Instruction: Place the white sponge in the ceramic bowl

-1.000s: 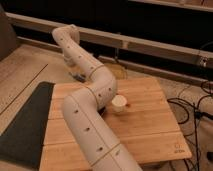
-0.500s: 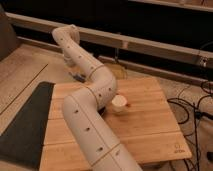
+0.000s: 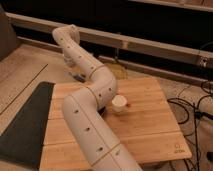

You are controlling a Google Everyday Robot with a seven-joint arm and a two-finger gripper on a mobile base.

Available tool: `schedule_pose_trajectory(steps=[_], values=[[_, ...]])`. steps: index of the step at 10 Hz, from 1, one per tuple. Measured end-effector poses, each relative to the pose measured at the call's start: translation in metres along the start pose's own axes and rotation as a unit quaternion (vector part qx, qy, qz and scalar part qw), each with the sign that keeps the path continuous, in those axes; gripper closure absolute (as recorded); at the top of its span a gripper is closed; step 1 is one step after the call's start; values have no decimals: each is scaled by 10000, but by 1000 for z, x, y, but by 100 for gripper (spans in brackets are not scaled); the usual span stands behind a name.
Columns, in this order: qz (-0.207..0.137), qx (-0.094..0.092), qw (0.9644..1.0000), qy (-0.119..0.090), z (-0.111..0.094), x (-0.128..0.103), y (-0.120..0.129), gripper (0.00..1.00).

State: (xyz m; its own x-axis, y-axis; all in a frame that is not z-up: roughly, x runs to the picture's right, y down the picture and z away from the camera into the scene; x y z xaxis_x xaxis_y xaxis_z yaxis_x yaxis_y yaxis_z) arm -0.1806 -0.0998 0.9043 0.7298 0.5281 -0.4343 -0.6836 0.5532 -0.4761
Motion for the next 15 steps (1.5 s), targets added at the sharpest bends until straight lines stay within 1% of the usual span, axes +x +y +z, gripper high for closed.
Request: schedule_pose_trajectory(steps=[5,6,7,8,9,11,12,13,14,15], values=[[3,5,10000,1,0,0,-1,100],[11,25,10000,5,0,1,-2,100],[105,134,9999,-10,-1,5,-15,100],[224,309,9992,-88,-2,9,-35,100],[261,488,9983,-186,-3,11,-53,100],[25,809,9955,-497,-3,-3,-74,100],[-68,876,9942,-616,-1,-8,-80,100],[-130,886,9932,-742,0,-12,-84,100],[-204,838,9922,-895,4,-17,-86,100],[-298,739,9920,-978,10,-21,-83,100]])
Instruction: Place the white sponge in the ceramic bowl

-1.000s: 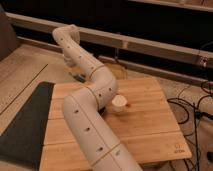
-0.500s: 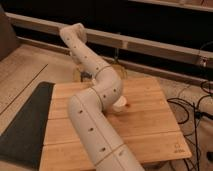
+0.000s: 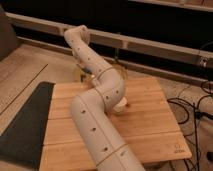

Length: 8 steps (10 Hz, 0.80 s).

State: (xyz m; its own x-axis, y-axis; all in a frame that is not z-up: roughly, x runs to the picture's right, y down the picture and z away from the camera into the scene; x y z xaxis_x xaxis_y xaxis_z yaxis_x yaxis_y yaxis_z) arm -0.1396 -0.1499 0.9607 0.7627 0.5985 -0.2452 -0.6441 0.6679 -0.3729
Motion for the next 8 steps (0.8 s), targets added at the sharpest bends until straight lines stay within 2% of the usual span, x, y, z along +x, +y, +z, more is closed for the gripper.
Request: schedule_pose_trajectory(steps=[1,5,6,8], values=[[-88,-109,9999,-31,6,-2,7,100],[-105,-129,9999,-23,7,-2,9,100],[-190,-128,9997,47,5,-2,13,100],[-435,-242,9986,192,0,-13,39,100]])
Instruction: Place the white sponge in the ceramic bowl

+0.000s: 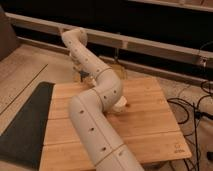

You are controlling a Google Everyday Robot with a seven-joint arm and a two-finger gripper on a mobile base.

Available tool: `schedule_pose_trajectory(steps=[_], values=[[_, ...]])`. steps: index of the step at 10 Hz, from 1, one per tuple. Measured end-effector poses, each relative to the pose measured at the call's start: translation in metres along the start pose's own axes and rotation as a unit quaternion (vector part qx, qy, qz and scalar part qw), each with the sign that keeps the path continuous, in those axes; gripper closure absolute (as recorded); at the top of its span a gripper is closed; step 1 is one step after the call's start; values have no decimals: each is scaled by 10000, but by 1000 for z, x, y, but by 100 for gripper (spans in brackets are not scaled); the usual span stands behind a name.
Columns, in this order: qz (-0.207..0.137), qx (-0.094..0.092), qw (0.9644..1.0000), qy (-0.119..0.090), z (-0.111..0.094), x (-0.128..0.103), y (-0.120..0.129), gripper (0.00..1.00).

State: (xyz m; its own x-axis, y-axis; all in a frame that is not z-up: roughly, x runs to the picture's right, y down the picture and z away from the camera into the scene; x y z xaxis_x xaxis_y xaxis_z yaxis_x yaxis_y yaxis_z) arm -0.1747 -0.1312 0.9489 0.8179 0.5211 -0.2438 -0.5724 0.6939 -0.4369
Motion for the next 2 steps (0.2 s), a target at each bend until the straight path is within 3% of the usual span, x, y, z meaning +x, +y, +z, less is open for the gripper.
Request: schedule_pose_trajectory(steps=[2], values=[[-156,-138,9997,116,-8,-14,28,100]])
